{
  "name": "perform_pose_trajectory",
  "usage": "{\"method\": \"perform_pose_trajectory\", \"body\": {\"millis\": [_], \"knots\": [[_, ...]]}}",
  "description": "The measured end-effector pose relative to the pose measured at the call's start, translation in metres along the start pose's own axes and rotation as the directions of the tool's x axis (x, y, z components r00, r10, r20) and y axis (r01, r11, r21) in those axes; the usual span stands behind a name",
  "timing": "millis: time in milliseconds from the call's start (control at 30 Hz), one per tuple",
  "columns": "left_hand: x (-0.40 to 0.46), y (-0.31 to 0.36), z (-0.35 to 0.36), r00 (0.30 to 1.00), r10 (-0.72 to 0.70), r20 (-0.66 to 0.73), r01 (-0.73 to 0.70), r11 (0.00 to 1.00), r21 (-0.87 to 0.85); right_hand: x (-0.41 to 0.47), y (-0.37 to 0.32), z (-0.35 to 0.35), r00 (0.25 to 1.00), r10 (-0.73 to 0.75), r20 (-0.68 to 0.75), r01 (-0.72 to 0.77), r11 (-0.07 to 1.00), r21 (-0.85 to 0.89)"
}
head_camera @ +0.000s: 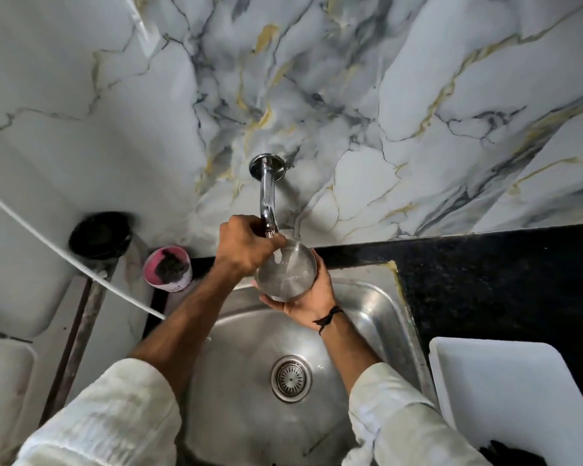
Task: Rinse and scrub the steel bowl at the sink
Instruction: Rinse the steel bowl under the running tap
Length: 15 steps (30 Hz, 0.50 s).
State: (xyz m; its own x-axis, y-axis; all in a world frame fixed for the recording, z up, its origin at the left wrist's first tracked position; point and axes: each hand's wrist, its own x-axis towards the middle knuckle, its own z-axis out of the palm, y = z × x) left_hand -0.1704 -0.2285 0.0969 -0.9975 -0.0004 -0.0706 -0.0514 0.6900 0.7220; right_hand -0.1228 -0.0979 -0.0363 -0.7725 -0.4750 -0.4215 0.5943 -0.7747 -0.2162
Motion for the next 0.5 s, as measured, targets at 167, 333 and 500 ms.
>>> {"method": "perform_pose_trajectory", "body": {"millis": [167, 333, 500], "knots": [[0.007, -0.011, -0.016, 0.988, 0.087, 0.124, -0.092, 0.995, 0.029, 0.009, -0.004, -0.013, 1.0, 0.023, -0.021, -0.023, 0.999, 0.029], [0.005, -0.015, -0.023, 0.965, 0.119, 0.233, -0.092, 0.988, -0.12, 0.015, 0.007, -0.01, 0.999, 0.046, -0.015, -0.046, 0.998, -0.03], [0.003, -0.014, -0.019, 0.967, 0.153, 0.206, -0.131, 0.984, -0.118, 0.005, 0.005, -0.043, 0.993, 0.043, -0.108, -0.041, 0.999, 0.017]]}}
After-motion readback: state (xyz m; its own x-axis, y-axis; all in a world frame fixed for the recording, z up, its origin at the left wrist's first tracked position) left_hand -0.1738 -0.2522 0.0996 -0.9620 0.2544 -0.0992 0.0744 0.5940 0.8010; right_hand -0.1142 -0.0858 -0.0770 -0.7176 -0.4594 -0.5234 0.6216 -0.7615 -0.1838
